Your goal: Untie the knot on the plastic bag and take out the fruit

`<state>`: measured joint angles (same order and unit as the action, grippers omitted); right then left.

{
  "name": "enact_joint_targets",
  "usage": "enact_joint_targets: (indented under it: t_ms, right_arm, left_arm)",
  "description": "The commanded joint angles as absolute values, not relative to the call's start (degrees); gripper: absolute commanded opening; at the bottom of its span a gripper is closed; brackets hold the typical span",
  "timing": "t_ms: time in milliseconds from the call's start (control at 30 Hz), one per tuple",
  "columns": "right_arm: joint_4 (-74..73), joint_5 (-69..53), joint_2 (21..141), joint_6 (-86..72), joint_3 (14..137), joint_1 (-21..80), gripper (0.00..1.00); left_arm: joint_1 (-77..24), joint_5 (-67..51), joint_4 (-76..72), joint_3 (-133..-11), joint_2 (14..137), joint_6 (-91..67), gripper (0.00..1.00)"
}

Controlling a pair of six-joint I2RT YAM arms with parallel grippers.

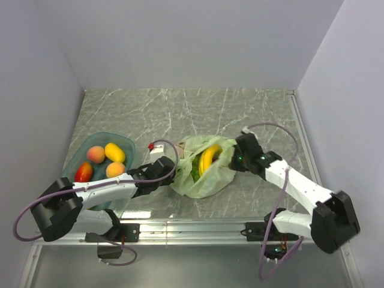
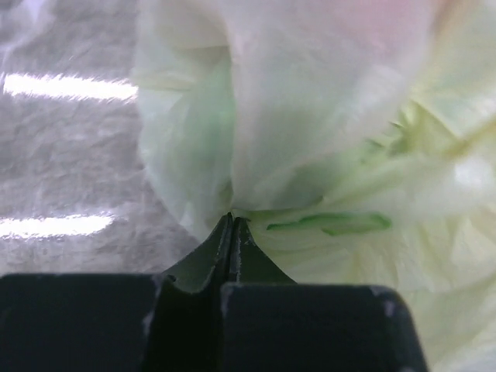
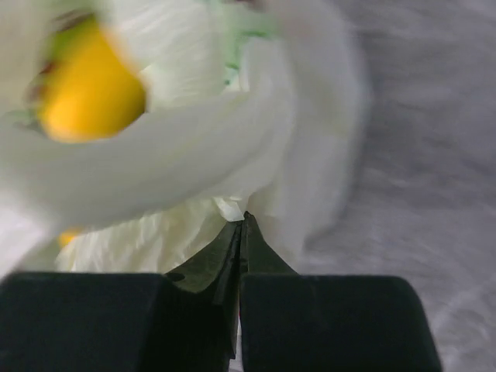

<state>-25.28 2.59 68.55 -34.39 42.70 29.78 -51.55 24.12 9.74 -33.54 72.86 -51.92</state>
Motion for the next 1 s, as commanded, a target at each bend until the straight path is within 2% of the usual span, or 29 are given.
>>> enact_joint_targets:
  t_ms: [0, 167, 400, 467, 500, 567, 600, 700, 800, 967]
  right_arm:
    - [-22.2, 3.4, 61.4, -38.0, 35.5, 24.1, 0.00]
    - [-19.1, 0.5, 59.4, -40.3, 28.4, 17.5, 0.00]
    - [-14.3, -4.8, 69.2, -39.1, 28.4, 15.9, 0.00]
    - [-17.0, -3.5, 65.8, -37.8, 30.0, 16.3, 0.00]
    - [-18.4, -2.8, 63.7, -37.2, 30.8, 16.3, 0.13]
    - [-23.3, -1.2, 56.5, -34.7, 33.1, 16.6, 0.31]
    - [-25.2, -0.1, 54.6, -33.9, 36.1, 16.6, 0.50]
    - [-32.2, 3.1, 49.1, -32.6, 41.8, 17.3, 0.72]
    - [-35.2, 3.3, 47.2, -33.8, 44.8, 19.1, 0.84]
    - [-33.0, 3.0, 46.6, -40.4, 47.9, 24.6, 0.91]
  left_arm:
    - [-49.0, 21.1, 5.6, -30.5, 71.4, -56.2, 0.01]
    - [-45.1, 19.1, 5.2, -26.9, 68.6, -59.0, 0.01]
    - [-42.9, 16.4, 5.2, -26.7, 65.8, -57.4, 0.01]
    - [-43.0, 15.1, 6.0, -28.5, 64.2, -55.1, 0.08]
    - [-43.4, 15.2, 7.2, -29.3, 63.3, -53.8, 0.22]
    - [-44.4, 16.7, 11.6, -32.3, 59.9, -52.5, 0.38]
    - [-45.2, 17.7, 13.0, -33.4, 58.5, -51.3, 0.56]
    - [-48.5, 21.1, 17.3, -37.7, 53.8, -49.2, 0.75]
    - [-51.2, 23.5, 21.3, -42.7, 52.0, -48.4, 0.81]
    - [-55.2, 25.7, 24.2, -51.9, 56.6, -47.1, 0.80]
